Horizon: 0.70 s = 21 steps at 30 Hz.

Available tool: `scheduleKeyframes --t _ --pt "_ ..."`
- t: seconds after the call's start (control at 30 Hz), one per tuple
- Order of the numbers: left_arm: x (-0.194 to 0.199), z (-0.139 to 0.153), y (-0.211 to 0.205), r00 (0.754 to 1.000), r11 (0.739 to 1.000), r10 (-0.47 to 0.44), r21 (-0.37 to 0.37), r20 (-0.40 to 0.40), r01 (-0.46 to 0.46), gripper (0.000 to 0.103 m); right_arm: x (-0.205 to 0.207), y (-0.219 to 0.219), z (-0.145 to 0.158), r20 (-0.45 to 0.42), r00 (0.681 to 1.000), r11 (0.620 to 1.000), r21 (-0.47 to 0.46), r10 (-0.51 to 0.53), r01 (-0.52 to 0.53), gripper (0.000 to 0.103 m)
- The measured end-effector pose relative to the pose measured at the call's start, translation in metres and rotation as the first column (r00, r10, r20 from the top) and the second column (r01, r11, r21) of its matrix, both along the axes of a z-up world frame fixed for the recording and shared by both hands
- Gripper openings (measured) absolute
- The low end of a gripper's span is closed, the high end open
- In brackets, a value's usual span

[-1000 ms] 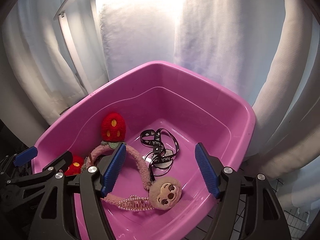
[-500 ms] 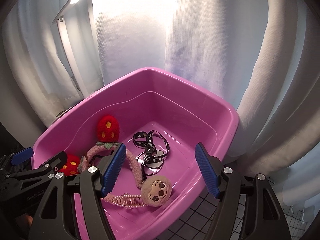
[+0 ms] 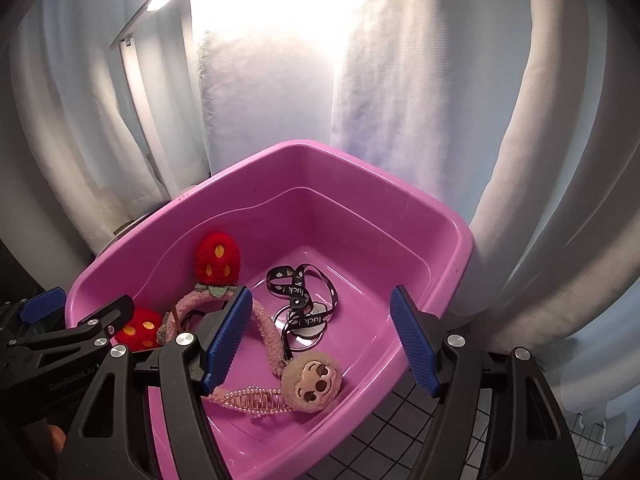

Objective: Organize jewelry

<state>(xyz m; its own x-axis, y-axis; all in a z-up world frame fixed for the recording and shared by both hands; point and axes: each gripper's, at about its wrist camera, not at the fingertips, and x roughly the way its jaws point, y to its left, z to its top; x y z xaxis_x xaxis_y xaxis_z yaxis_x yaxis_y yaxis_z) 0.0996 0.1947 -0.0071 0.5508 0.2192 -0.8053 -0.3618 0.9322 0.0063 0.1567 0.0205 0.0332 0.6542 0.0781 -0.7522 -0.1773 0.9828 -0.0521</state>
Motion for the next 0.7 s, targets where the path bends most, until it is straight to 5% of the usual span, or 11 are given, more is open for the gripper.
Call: scheduleKeyframes --t 0.7 --pt "-0.0034 0.0004 0.0004 1.0 1.0 -0.002 0.0 -0.004 0.002 0.097 -0.002 0.0007 0.0013 0.002 1.0 1.0 0.001 0.01 -0.01 0.068"
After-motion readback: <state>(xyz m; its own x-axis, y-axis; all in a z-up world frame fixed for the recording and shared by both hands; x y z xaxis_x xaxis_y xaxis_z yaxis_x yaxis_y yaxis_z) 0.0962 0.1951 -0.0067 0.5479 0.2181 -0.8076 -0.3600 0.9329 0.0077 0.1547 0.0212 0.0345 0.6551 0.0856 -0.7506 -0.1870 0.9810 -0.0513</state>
